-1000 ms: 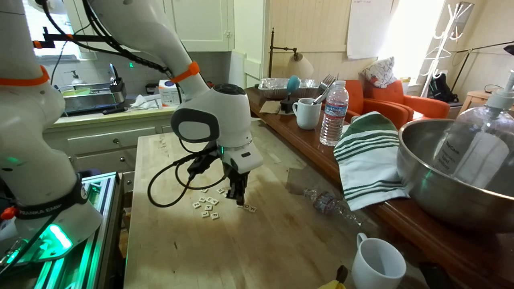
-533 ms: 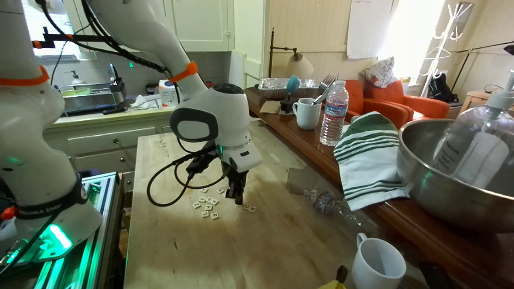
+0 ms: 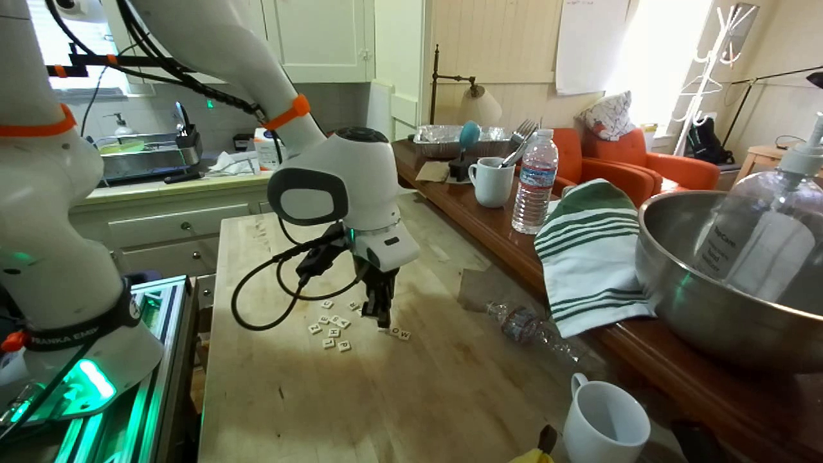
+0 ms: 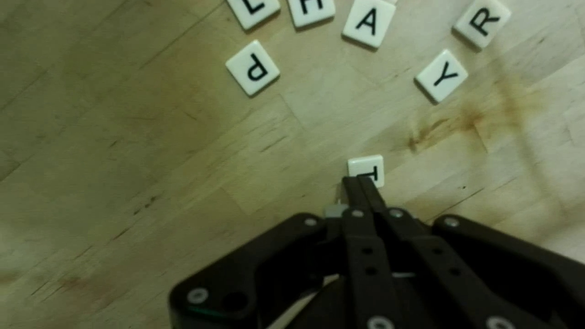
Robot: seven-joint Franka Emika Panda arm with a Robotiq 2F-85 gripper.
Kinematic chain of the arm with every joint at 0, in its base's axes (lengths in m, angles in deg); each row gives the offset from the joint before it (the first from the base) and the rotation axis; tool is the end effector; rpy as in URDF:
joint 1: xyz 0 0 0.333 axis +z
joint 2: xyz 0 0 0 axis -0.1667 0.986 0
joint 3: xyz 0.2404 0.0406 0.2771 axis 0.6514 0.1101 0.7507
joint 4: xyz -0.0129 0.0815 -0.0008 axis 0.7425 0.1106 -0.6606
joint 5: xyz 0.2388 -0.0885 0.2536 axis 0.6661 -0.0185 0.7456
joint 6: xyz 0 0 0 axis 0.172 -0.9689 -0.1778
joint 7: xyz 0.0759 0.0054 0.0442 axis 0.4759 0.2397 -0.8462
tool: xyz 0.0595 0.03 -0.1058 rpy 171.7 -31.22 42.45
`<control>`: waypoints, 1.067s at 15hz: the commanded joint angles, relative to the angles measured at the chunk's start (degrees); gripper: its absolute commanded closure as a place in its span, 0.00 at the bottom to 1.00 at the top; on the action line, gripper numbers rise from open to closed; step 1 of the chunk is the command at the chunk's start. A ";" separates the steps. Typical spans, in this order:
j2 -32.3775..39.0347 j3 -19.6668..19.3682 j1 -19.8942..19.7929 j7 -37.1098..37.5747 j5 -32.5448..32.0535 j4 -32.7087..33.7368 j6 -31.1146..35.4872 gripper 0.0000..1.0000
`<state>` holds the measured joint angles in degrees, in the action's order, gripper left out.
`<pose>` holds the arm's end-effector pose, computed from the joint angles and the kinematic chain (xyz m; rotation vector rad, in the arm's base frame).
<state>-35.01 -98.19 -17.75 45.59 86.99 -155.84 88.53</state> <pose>0.4246 -0.1351 0.2936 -2.9866 0.9230 -0.1462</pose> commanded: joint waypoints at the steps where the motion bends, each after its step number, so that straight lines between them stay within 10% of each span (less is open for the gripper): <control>1: -2.87 -0.69 0.59 -0.26 -3.61 -1.30 -2.32 1.00; 7: -5.56 0.39 -0.33 -13.02 -3.95 -0.70 -8.70 0.96; 8: -5.88 0.23 -0.32 -14.04 -4.91 -0.56 -9.65 0.73; 16: -6.56 0.12 -0.37 -26.06 -12.84 0.23 -10.96 0.28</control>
<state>-40.86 -98.09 -17.85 24.72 76.29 -155.78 78.86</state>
